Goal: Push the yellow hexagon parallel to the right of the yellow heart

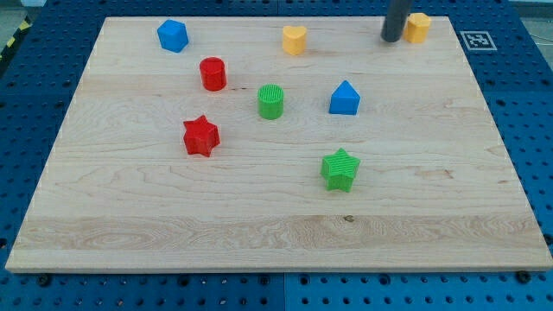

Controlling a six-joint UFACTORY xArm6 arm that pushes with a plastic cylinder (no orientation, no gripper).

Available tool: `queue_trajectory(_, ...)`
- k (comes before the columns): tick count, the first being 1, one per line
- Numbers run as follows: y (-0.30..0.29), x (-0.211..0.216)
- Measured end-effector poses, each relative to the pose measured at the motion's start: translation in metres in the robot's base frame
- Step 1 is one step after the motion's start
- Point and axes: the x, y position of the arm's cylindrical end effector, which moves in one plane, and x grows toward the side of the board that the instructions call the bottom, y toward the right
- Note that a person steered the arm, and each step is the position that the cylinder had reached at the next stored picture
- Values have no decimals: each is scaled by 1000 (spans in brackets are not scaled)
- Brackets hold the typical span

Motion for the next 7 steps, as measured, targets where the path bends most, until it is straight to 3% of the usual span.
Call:
queue_trajectory(4, 18, -53)
queue_trajectory(7, 67, -15)
